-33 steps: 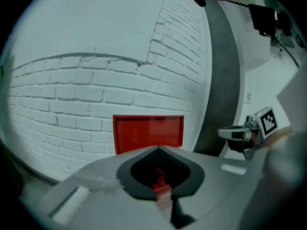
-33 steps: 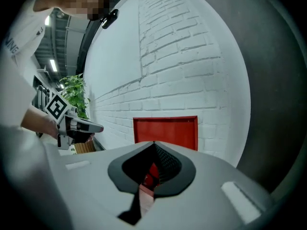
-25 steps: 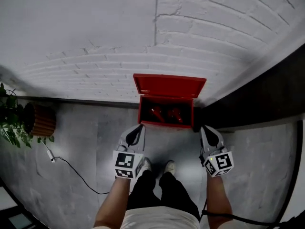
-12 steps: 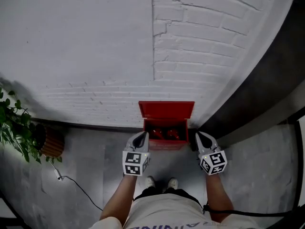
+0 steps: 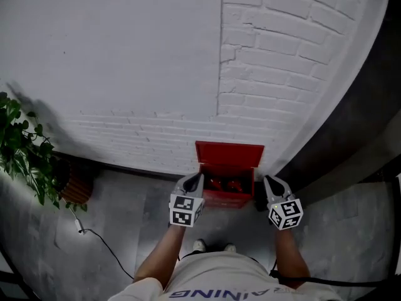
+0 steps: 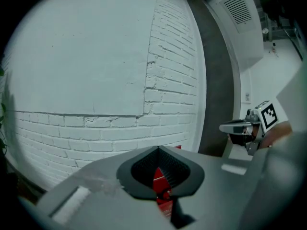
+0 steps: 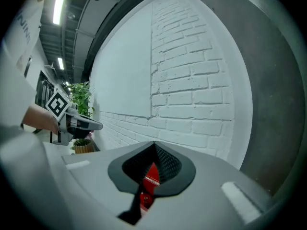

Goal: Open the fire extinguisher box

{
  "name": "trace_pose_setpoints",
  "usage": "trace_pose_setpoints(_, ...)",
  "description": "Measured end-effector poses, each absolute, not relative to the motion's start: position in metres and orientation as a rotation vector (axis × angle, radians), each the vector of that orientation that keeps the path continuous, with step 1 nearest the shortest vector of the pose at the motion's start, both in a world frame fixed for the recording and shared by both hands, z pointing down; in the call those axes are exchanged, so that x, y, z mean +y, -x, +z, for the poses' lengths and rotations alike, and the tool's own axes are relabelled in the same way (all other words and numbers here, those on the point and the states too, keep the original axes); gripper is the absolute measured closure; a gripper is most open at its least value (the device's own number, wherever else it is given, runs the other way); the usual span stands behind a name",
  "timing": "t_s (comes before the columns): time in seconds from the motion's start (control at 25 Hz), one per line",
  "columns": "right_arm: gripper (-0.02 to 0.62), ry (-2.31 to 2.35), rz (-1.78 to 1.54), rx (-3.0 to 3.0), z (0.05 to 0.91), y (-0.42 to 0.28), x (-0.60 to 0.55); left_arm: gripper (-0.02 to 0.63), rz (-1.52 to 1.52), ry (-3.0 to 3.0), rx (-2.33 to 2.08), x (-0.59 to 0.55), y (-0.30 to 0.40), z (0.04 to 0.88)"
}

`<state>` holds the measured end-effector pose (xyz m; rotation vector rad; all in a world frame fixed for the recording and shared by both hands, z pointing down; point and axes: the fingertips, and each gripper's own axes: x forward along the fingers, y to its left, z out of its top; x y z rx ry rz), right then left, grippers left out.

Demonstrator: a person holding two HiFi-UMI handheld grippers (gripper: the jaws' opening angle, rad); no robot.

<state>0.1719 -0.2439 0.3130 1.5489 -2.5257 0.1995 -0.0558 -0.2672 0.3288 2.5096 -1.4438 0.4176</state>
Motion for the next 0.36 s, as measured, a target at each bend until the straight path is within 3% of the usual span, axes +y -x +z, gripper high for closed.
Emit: trace_pose_setpoints(0.36,0.589,-1.528,0.189,-2.532,0.308,-0.166,-0.240,0.600,0.386,-2.516,-1.443,-0.261,0.054,0.312)
